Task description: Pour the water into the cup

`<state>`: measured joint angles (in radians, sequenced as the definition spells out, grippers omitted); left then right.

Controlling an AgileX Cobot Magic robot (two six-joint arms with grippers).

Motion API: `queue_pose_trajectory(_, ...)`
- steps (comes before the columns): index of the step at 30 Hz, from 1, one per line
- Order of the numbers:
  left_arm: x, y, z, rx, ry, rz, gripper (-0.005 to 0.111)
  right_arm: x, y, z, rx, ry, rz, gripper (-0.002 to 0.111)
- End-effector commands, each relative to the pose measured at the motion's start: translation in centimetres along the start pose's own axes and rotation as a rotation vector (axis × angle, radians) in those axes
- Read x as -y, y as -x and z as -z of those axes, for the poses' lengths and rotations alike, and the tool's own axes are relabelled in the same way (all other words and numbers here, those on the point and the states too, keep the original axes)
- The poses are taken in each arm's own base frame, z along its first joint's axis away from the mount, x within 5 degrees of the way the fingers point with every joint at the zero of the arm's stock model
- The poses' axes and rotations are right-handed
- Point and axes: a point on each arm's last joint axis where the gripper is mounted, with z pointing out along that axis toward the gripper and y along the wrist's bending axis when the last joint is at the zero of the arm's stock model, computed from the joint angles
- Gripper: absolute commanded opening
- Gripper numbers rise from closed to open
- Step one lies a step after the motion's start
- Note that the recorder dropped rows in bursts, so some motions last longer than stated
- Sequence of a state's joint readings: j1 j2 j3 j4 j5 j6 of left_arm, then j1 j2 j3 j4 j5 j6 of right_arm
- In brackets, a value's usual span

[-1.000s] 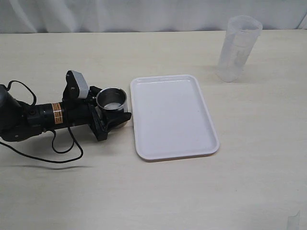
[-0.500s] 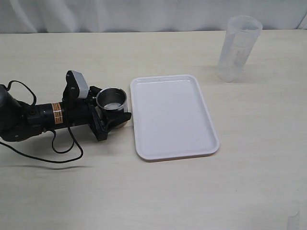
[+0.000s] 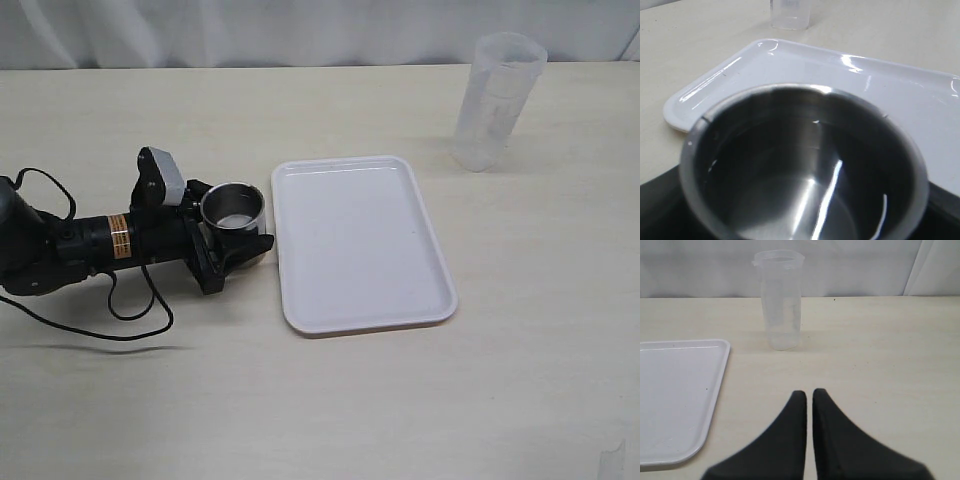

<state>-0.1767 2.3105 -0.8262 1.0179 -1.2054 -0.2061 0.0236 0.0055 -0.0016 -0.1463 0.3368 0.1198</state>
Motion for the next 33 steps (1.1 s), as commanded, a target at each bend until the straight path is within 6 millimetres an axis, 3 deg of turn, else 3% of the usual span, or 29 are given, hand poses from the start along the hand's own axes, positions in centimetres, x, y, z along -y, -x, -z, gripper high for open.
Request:
queue_pose_trajectory(1, -0.1, 0.4, -0.1, 0.023, 0.002, -0.009, 0.0, 0.0, -0.1, 0.0, -0.001, 0.004, 0.002, 0.004)
queue_pose_trajectory(16, -0.6, 0.6, -0.1, 0.036, 0.062, 0.013, 0.0, 0.0, -0.1, 0.0, -0.001, 0.004, 0.002, 0.004)
queue_pose_trajectory(33, -2.2, 4.2, -1.1, 0.114, 0.015, 0.011, 0.0, 0.0, -0.1, 0.0, -0.001, 0.004, 0.0, 0.004)
